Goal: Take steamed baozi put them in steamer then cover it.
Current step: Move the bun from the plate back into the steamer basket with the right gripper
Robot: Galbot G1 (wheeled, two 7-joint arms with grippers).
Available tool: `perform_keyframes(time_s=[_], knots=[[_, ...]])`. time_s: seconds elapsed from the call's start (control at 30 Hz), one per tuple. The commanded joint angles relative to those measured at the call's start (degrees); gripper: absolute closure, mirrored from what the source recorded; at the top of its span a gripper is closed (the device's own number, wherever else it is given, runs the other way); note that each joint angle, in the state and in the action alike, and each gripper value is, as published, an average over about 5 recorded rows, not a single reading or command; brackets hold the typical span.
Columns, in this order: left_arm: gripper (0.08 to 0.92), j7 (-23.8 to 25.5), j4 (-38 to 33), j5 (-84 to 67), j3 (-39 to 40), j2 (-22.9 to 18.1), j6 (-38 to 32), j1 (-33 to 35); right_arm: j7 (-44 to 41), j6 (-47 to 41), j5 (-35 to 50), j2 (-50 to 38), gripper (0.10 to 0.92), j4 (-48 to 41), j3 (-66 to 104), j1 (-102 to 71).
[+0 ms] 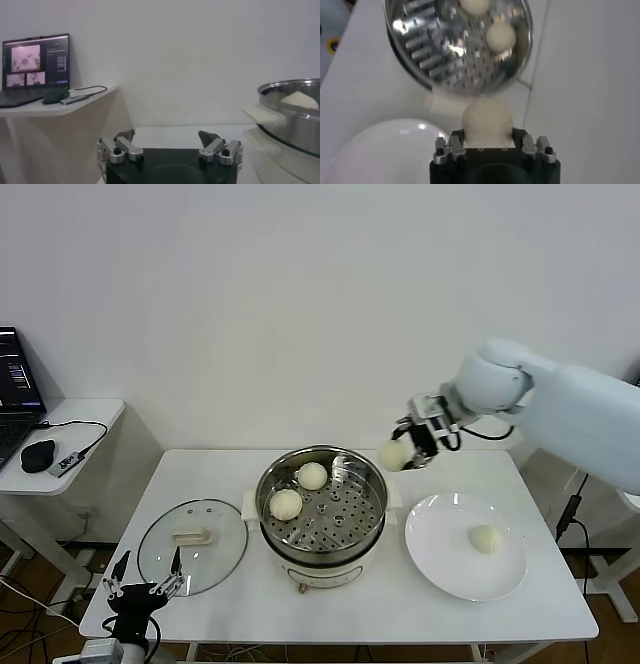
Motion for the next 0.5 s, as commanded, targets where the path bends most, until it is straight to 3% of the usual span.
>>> perform_keyframes(time_s=[0.03,0.5], knots=[[0.177,0.08,-0.45,-0.07,-0.76,0.14,0.08,0.17,3.14,3.03,3.59,8.2,0.419,2.01,-7.13,1.9],[0.177,0.11,-0.71,0.06,-1.44,-1.05,0.01,0.21,7.67,18.32,-7.49,16.99,0.423,-0.66,-11.56,-2.85]])
